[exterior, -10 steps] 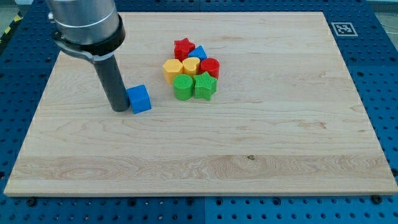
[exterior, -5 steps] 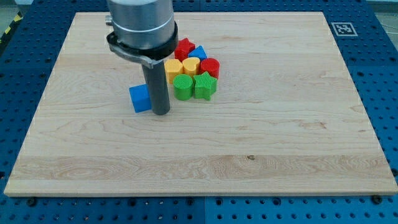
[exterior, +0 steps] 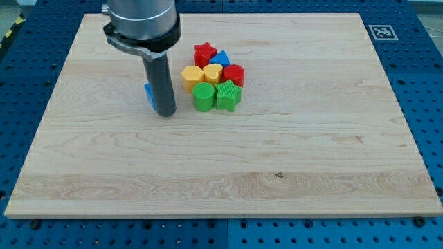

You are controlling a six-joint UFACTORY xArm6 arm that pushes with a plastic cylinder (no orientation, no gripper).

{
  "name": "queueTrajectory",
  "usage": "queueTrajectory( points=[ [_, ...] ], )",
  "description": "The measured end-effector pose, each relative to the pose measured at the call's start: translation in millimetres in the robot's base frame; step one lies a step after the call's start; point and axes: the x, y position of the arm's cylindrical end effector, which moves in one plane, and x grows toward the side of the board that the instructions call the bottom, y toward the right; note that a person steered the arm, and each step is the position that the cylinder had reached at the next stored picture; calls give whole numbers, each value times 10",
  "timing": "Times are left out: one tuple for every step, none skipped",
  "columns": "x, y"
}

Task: Drag the blue cube towards the top left side of the yellow hexagon

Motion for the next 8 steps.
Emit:
queueTrajectory(
  points=[
    [-67, -154],
    [-327, -154],
    [-338, -161],
    [-290, -390],
    [-290, -438],
    [-292, -655],
    [-410, -752],
    [-634, -613]
  ],
)
